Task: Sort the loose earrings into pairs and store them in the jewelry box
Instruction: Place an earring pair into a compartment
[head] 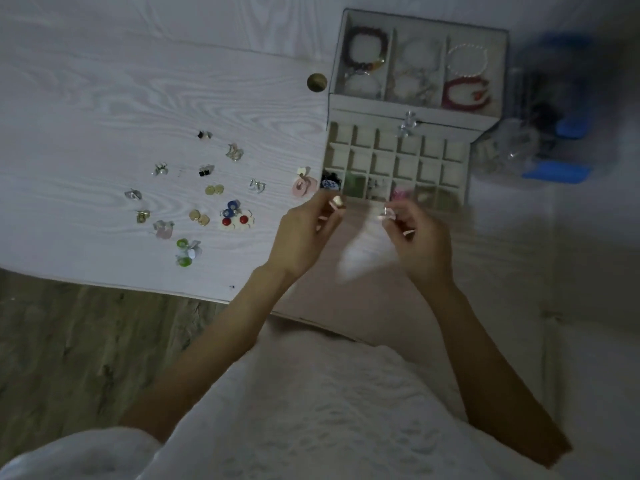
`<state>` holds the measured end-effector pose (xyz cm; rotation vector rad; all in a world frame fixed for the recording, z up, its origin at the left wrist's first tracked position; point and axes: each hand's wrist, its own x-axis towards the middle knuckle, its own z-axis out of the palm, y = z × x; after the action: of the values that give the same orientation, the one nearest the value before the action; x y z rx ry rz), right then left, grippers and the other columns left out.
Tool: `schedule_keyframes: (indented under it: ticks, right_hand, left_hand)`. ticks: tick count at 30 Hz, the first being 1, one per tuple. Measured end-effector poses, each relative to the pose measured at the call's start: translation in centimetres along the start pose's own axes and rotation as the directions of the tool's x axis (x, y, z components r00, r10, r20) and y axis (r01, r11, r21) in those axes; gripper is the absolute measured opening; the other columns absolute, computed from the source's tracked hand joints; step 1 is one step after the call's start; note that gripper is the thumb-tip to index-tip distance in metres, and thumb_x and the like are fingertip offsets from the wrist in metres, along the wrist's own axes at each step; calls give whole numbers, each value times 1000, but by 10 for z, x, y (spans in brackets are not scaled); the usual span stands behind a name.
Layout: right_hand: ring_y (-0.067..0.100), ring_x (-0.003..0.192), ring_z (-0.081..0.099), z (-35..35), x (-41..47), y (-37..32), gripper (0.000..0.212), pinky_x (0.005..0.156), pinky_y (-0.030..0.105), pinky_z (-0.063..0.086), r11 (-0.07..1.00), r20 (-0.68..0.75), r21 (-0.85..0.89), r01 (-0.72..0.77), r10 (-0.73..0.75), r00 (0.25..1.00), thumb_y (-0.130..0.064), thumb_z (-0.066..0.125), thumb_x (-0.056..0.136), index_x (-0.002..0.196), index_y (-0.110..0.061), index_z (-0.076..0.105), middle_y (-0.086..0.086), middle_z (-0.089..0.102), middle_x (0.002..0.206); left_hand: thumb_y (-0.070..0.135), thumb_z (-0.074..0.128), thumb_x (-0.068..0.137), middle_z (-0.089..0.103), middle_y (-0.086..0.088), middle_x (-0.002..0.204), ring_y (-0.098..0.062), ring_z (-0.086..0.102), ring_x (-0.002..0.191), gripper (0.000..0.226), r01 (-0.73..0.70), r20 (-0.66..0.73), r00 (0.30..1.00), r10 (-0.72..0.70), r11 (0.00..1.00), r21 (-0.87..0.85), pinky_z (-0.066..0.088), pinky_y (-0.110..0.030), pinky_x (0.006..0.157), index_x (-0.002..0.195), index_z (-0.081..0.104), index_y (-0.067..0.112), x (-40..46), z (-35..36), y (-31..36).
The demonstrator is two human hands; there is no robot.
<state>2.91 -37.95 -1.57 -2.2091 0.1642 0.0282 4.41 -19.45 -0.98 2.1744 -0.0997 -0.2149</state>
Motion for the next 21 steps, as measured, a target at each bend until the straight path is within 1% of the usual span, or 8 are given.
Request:
schedule_keyframes:
  ticks: [2, 4, 6, 9, 13, 16, 19, 21]
  right_hand:
    - [9, 73, 59, -17, 7, 11, 11, 62, 7, 42, 999, -84, 5, -50, 50, 995, -17, 63, 87, 99, -16, 65, -4, 64, 80]
    - [9, 71, 59, -31, 16, 20, 11, 62, 15, 43, 996, -159, -24, -90, 85, 984, -21, 64, 87, 96, -15, 64, -5, 63, 78]
    - [10, 69, 57, -38, 25, 25, 11, 64, 19, 41, 992, -188, -57, -111, 98, 977, -20, 63, 86, 95, -13, 64, -5, 61, 77]
    - [11, 71, 58, -44, 34, 28, 11, 66, 22, 42, 990, -186, -90, -113, 94, 978, -18, 63, 85, 94, -12, 64, -1, 67, 80]
    - [19, 79, 65, -45, 39, 31, 15, 68, 22, 42, 979, -188, -156, -130, 99, 977, -20, 61, 87, 99, -13, 65, 6, 72, 92]
    - [22, 85, 66, -44, 42, 35, 21, 73, 28, 49, 965, -134, -228, -132, 103, 986, -23, 60, 88, 106, -14, 65, 7, 72, 96]
    - [24, 90, 62, -44, 41, 38, 22, 74, 34, 50, 951, -94, -289, -112, 88, 992, -21, 59, 87, 107, -14, 64, 8, 68, 99]
    - [28, 97, 56, -43, 38, 40, 22, 75, 33, 44, 917, -107, -396, -52, 10, 994, -17, 57, 87, 108, -12, 63, 10, 63, 104]
  left_hand:
    - [19, 54, 93, 68, -6, 92, -22, 65, 82, 17, -135, 50, 990, 133, 989, 59, 53, -37, 71, 107, 58, 9, 21, 17, 18]
    - [14, 57, 89, 64, -14, 91, -31, 60, 82, 20, -252, 129, 964, 233, 954, 163, 48, -36, 69, 107, 61, 5, 43, 43, 32]
    - [13, 59, 87, 59, -21, 97, -37, 55, 89, 24, -290, 201, 949, 242, 920, 264, 41, -38, 74, 109, 63, 6, 62, 66, 39]
    - [22, 59, 88, 55, -23, 106, -39, 51, 98, 30, -244, 261, 952, 163, 916, 319, 40, -40, 79, 114, 62, 7, 79, 92, 49]
    - [28, 64, 85, 59, -20, 111, -37, 52, 102, 41, -209, 212, 967, 144, 921, 329, 40, -37, 77, 120, 56, 8, 82, 103, 56]
    - [29, 66, 82, 63, -18, 107, -35, 54, 99, 46, -250, 193, 963, 191, 899, 360, 42, -37, 75, 119, 54, 6, 78, 101, 53]
    - [36, 62, 79, 67, -10, 89, -31, 58, 87, 36, -362, 171, 932, 320, 791, 493, 44, -36, 71, 104, 63, 9, 74, 96, 42]
    - [36, 60, 75, 67, -4, 84, -28, 59, 83, 30, -414, 173, 904, 391, 701, 581, 42, -34, 71, 95, 66, 14, 70, 92, 33]
